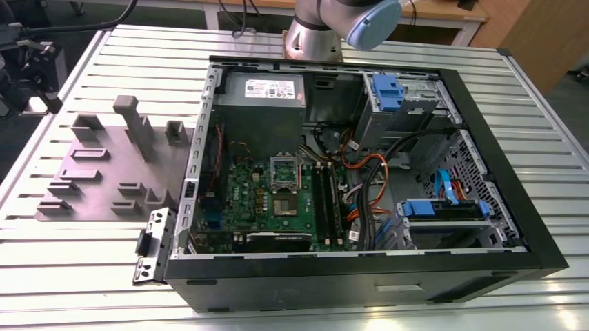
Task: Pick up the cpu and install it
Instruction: 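Pick up the cpu and move it towards the insertion slot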
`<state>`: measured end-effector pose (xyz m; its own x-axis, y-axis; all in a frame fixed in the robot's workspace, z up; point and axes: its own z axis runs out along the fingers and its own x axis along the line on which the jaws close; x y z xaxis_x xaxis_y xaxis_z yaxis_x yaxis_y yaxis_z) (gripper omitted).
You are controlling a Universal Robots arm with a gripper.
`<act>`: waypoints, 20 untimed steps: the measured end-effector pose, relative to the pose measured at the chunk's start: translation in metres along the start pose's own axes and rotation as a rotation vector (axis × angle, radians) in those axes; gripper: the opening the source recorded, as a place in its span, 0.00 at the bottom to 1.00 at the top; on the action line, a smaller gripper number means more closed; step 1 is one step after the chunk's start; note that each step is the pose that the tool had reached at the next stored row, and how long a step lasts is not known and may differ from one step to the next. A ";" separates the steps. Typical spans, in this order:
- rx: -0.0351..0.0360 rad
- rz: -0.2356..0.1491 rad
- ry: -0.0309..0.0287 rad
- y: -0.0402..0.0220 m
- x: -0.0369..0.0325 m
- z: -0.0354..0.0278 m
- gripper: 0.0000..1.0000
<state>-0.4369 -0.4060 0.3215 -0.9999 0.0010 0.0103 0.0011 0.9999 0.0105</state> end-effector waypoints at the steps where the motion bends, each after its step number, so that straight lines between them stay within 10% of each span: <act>1: 0.0000 0.000 -0.0001 0.0000 0.0000 -0.0010 0.47; 20: 0.0000 0.000 0.0001 0.0001 0.0002 -0.0117 0.47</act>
<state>-0.4369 -0.4060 0.3332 -0.9999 0.0011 0.0104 0.0012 0.9999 0.0105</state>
